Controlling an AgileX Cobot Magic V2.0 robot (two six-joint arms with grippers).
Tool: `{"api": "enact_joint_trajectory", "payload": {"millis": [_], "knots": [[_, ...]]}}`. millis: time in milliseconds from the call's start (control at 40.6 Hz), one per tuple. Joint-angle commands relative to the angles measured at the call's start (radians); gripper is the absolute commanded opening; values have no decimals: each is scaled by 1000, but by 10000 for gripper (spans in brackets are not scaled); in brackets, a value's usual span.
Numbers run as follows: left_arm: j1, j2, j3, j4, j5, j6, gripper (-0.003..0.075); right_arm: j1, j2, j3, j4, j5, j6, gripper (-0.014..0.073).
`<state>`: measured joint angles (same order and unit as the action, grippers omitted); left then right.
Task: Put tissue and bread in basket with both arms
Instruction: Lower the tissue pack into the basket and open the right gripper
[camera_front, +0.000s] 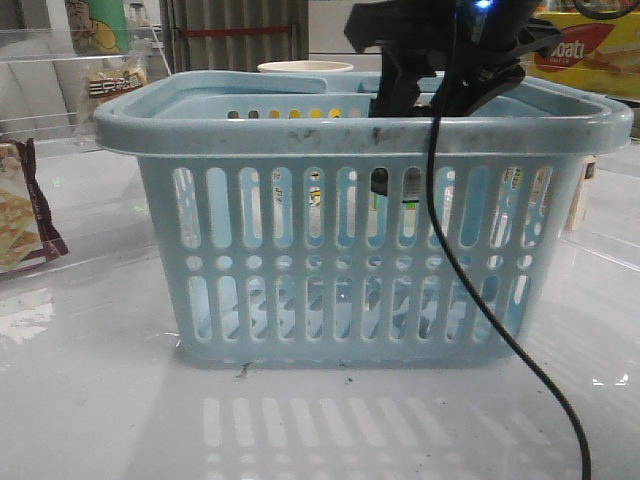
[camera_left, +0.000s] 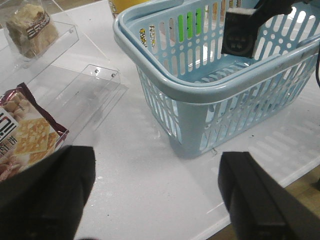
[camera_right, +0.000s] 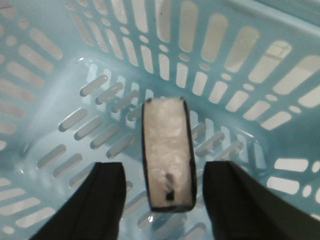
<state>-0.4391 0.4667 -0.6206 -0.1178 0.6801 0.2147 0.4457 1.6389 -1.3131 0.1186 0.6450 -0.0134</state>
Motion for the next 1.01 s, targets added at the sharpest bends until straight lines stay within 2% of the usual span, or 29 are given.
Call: {"api": "enact_joint_trajectory", "payload": {"millis": [0,197,345,641,986], "knots": [[-6,10,-29,-6,-76,2,560,1,-67,-29,13,-78,-3,542],[-6,10,-29,-6,-76,2,560,6,-191,-12,12,-74,-72,539],[-6,10,-29,-6,-76,2,560,20,-355,70,11,-74,-138,539],[-6,10,-29,-6,-76,2,560,20,-664,286,-2,-71,-141,539],[-6,10,-29,-6,-76,2,560,20,-935,522,-1,-37,-141,539]]}}
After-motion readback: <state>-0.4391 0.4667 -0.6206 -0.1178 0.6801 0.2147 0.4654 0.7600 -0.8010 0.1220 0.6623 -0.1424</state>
